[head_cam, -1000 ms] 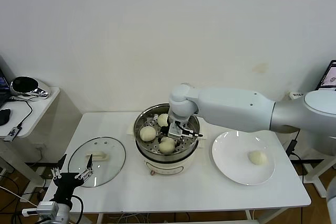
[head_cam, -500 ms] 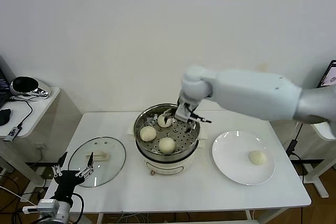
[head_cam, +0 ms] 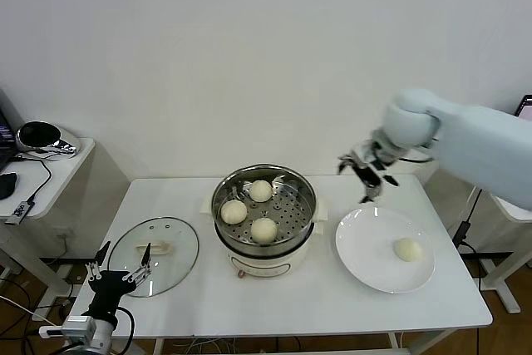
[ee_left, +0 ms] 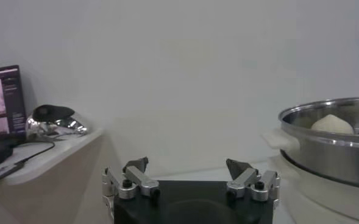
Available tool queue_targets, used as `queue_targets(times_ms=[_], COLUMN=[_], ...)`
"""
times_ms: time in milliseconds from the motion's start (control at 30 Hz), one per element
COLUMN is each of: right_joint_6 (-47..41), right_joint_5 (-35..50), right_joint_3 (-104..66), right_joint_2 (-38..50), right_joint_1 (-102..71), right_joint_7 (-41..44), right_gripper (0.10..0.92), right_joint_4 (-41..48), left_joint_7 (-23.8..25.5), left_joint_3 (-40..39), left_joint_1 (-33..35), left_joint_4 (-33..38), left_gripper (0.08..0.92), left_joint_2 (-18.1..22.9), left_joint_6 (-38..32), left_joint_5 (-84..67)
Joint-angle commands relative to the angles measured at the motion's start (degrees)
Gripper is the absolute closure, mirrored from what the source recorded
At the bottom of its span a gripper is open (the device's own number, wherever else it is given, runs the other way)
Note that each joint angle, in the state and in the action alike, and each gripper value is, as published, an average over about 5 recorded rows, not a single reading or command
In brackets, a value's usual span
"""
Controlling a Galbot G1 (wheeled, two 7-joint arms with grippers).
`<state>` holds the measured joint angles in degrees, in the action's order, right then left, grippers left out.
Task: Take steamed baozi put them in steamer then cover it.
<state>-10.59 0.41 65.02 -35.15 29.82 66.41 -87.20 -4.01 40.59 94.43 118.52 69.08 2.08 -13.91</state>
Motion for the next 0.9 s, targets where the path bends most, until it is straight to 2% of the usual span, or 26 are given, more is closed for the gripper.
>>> queue_targets(times_ms=[33,333,700,900], right_joint_6=[-3.7,-0.2,1.4,1.5], right_joint_5=[-7.6,-16.5,-21.5,-22.1], right_joint_3=[-16.3,-31.9,-36.5,-37.6], right_joint_2=[11.2,7.6,-0.5,-2.6], right_joint_1=[-19.7,-39.0,-43.8,-44.9], right_joint_7=[1.1,-0.5,-2.3,-2.7], right_gripper=[0.203,0.203,0.203,0.203], right_joint_4=[2.0,9.4,18.1,20.0], left_joint_7=[0.0,0.1,0.1,0.1], left_joint_3=[-0.2,0.4,1.2,1.4], left_joint_1=[0.3,1.3,1.6,1.6], left_joint_4=[0.1,0.7,1.0,0.9], left_gripper=[0.177,0.177,0.177,0.177], left_joint_2=[0.2,0.6,1.0,1.0], left_joint_6=[0.0,0.1,0.3,0.3], left_joint_5=[0.2,0.5,0.6,0.6])
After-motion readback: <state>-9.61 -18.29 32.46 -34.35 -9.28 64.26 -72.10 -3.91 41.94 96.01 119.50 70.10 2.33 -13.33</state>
